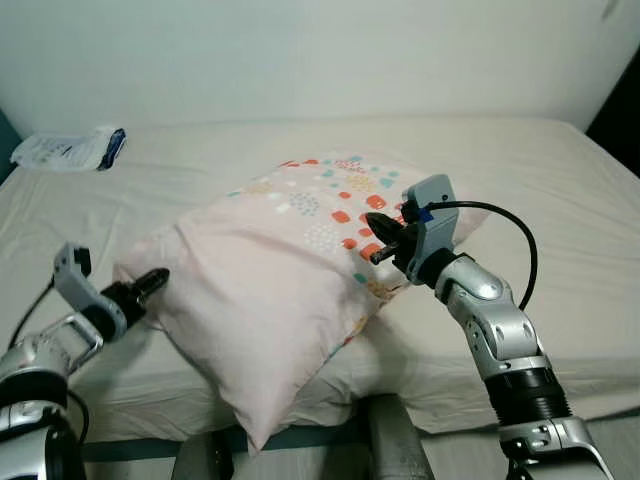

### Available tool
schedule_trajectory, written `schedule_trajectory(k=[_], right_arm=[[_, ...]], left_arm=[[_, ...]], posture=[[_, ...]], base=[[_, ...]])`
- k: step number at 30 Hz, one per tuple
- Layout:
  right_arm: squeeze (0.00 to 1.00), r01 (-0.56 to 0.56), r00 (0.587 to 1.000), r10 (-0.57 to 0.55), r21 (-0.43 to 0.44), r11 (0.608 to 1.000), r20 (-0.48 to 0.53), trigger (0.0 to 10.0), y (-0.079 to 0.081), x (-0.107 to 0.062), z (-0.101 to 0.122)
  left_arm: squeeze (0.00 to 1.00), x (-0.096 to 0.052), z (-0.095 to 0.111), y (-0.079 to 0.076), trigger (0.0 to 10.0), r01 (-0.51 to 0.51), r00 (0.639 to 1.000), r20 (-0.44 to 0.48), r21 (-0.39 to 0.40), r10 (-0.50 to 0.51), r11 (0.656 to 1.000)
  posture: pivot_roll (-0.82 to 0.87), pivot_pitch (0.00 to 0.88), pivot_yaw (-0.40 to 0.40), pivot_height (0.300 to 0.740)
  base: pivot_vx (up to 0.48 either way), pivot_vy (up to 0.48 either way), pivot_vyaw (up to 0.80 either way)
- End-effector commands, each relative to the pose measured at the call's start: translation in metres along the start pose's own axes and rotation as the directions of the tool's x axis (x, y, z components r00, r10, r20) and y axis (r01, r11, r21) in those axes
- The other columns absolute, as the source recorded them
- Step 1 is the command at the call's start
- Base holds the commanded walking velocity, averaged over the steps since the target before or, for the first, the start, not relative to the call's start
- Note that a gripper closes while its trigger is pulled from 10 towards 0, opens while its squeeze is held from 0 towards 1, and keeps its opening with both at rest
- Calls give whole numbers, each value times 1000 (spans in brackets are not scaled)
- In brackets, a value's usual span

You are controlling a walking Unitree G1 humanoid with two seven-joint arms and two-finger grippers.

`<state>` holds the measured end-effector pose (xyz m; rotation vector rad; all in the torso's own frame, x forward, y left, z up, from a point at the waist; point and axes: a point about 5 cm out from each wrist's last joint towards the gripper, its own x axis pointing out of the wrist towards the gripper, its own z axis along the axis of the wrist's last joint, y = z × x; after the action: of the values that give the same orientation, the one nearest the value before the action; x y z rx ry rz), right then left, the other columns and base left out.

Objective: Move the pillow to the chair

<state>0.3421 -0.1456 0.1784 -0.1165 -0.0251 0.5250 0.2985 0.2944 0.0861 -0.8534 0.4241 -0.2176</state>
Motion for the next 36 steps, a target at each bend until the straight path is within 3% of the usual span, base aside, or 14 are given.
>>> schedule_trajectory(k=[1,5,14,16,20,21,22,24,25,28,31,32,34,36], right_arm=[[0,0,1000,0,2,1000,1,10000,0,-2,-1],[0,-1,1000,1,3,1000,1,10000,0,-2,-2],[0,-2,1000,2,6,1000,5,10000,0,-1,-1],[0,-2,1000,2,4,1000,5,10000,-1,-1,-1],[0,-3,1000,3,4,1000,4,10000,-1,-1,-1],[0,-6,1000,6,4,1000,4,10000,-1,0,0],[0,-9,1000,9,4,1000,4,10000,0,1,0],[0,-9,1000,9,4,1000,4,10000,0,1,0],[0,-11,1000,11,3,1000,5,10000,0,1,1],[0,-15,1000,15,2,1000,4,10000,0,2,2],[0,-20,1000,20,2,1000,0,10000,1,2,0],[0,-25,1000,25,0,1000,-5,10000,2,2,-1],[0,-29,1000,29,0,1000,-9,10000,3,3,-2],[0,-33,999,33,-1,999,-17,10000,5,4,-3]], left_arm=[[1000,-12,-4,-1,10000,87,994,-63,-41,-90,995],[1000,-19,-19,-2,10000,130,982,-121,-102,-142,986],[1000,-6,-57,0,10000,54,981,-180,-75,-66,996],[1000,10,-74,-14,10000,87,979,-180,-67,-98,994],[1000,16,-78,-21,10000,109,978,-170,-70,-119,992],[1000,27,-79,-33,10000,156,980,-112,-96,-166,983],[1000,37,-73,-45,10000,219,974,-16,-189,-226,957],[1000,37,-73,-45,10000,219,974,-16,-189,-226,957],[1000,43,-69,-56,10000,278,961,52,-245,-273,929],[1000,50,-70,-73,10000,365,931,108,-304,-349,880],[1000,55,-74,-89,10000,410,912,103,-282,-397,867],[0,60,-80,-97,10000,403,915,64,-211,-399,891],[0,62,-84,-102,10000,398,917,39,-156,-397,904],[0,71,-97,-112,10000,348,937,-44,18,-347,937]], posture=[[-82,93,4,582],[-82,93,4,582],[-88,92,0,582],[-91,92,-5,582],[-92,91,-6,582],[-98,85,-9,582],[-105,83,-8,582],[-105,83,-8,582],[-106,81,-8,582],[-105,78,-8,582],[-104,73,-10,582],[-102,70,-13,582],[-102,70,-13,582],[-103,66,-12,582]], base=[[0,0,0],[0,0,0],[0,0,0],[0,0,0],[0,0,0],[0,0,0],[0,0,0],[0,0,0],[0,0,0],[0,0,0],[0,0,0],[0,0,0],[0,0,0],[0,0,0]])
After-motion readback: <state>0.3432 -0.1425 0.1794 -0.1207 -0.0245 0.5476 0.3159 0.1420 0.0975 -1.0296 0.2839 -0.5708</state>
